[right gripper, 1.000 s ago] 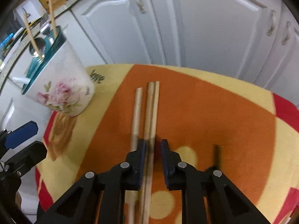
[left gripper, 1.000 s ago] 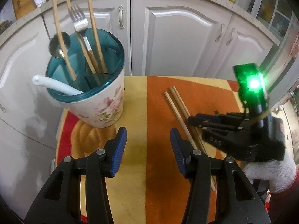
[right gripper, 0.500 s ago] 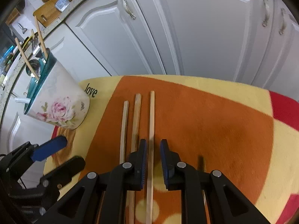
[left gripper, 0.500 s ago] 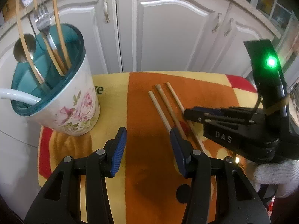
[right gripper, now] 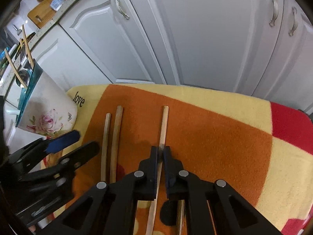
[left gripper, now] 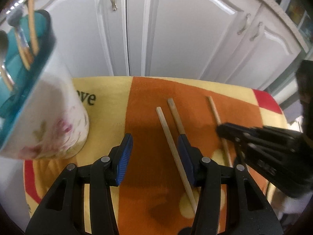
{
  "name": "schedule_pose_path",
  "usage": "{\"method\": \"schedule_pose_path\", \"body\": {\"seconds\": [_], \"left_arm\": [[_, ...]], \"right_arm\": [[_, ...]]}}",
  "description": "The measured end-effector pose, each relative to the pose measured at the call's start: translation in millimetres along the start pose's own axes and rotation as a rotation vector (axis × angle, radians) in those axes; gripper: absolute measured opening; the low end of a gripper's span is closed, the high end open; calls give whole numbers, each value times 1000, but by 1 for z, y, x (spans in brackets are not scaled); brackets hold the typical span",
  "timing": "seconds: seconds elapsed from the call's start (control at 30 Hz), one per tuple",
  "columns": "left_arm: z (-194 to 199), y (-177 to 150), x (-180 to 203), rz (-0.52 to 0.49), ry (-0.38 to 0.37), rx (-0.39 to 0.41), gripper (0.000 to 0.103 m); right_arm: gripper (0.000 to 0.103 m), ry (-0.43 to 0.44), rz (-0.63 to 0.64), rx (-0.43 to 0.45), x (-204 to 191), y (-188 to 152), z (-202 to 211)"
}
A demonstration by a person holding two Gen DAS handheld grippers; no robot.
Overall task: Organize utensils
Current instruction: 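Grasp one chopstick with the right gripper while the left grasps another, then lift the chopsticks with both grippers and carry them over the floral cup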
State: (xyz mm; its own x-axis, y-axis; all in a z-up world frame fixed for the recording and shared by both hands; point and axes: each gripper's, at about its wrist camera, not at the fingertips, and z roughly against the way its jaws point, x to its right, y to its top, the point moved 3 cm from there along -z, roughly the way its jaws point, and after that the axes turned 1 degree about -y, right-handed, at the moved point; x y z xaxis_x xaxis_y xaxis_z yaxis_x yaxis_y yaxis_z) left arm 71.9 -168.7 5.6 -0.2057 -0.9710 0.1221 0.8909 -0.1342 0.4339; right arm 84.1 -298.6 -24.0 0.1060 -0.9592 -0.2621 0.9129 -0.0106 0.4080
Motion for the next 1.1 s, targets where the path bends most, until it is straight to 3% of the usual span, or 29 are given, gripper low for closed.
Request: {"method": "schedule_pose_path", "body": {"seconds": [0.13, 0.23, 0.27, 0.33, 0.4, 0.7, 1.1], "left_arm": [[-17, 6, -3, 32, -7, -36, 47], [-19, 9, -1, 29, -5, -20, 45], [-20, 10, -1, 25, -3, -13, 42], [-20, 9, 1, 13, -1, -5, 16], [-18, 10, 1, 20, -49, -13, 8], [52, 5, -8, 14, -189, 97, 5], [162, -7, -23, -38, -255, 254, 4]], "right_arm": [[6, -4, 4, 1, 1, 9, -5], [6, 3, 9, 14, -2, 15, -9], [6, 6, 12, 19, -2, 16, -10], [6, 7, 15, 24, 0, 14, -7], [6, 8, 17, 38, -1, 11, 0], [5, 69, 21, 164, -13, -1, 67], [5, 104, 99, 294, -55, -23, 147]]}}
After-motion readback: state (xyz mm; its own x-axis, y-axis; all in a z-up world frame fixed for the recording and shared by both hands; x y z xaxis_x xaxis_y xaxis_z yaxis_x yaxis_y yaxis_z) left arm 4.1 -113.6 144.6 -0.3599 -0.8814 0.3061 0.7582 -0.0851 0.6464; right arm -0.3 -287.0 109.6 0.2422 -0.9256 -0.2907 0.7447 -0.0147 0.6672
